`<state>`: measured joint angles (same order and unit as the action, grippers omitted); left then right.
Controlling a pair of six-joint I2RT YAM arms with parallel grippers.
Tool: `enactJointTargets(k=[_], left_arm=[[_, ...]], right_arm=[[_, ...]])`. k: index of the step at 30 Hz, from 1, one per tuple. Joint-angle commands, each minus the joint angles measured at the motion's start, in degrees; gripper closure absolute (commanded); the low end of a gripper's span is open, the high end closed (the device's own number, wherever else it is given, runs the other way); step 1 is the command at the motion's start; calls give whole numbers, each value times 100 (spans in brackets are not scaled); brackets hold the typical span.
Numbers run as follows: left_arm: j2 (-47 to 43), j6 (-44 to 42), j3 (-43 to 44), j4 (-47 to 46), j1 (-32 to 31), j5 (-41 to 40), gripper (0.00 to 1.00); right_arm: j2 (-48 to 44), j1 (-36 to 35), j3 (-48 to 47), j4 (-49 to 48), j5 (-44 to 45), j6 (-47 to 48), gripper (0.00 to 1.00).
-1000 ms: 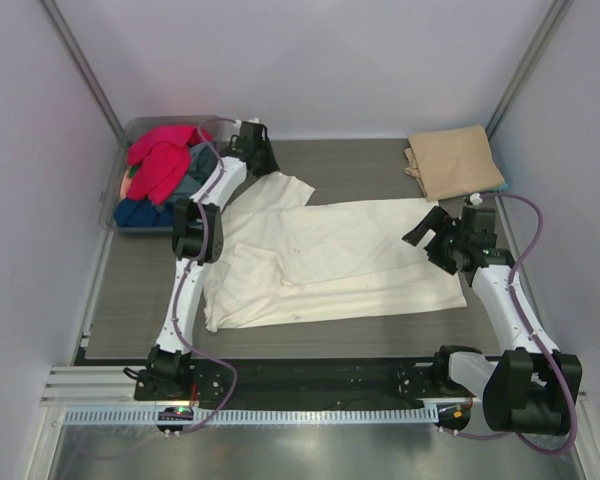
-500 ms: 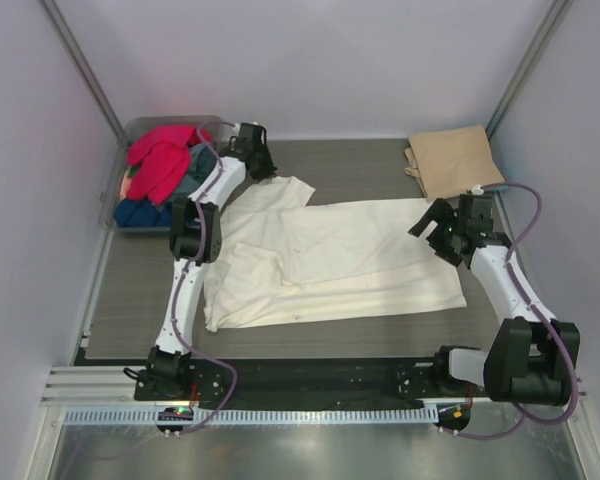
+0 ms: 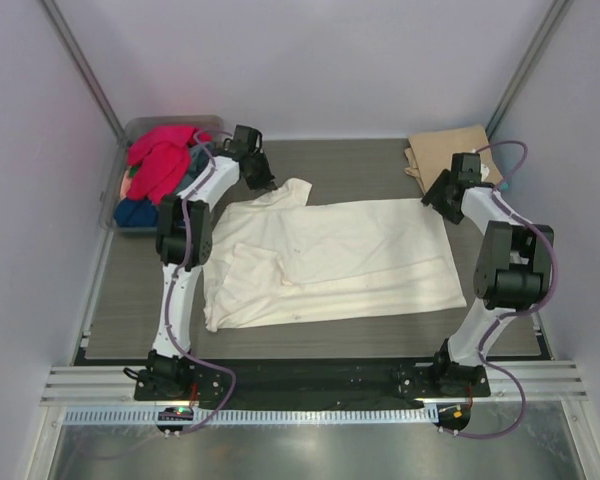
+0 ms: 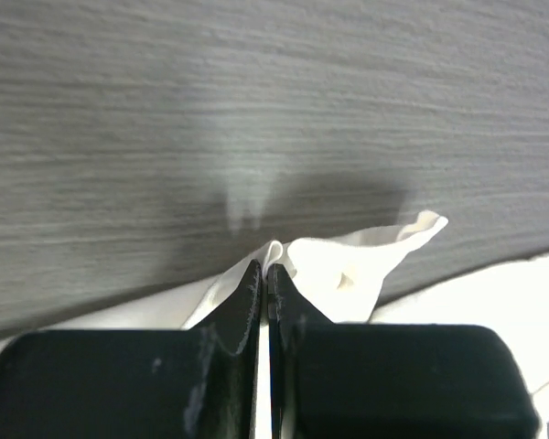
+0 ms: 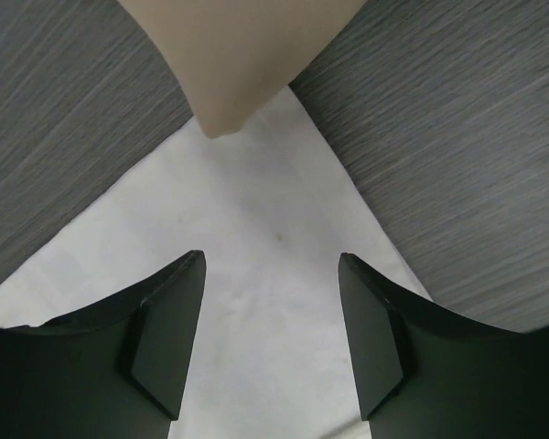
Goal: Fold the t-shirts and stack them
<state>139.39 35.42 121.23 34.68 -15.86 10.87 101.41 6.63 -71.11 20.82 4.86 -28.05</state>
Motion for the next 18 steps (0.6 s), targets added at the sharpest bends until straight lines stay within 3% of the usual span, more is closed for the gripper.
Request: enactJointTargets(k=[1, 9, 18], left_arm=[[-404, 96, -187, 4, -23, 432, 100], [-606, 281, -617, -277, -23, 688, 100], [-1194, 316, -1609, -453, -14, 574, 100]], right_arm=[[352, 13, -455, -393, 225, 405, 34], [942, -4, -483, -869, 24, 767, 34], [426, -837, 852, -1291, -371, 337, 33]])
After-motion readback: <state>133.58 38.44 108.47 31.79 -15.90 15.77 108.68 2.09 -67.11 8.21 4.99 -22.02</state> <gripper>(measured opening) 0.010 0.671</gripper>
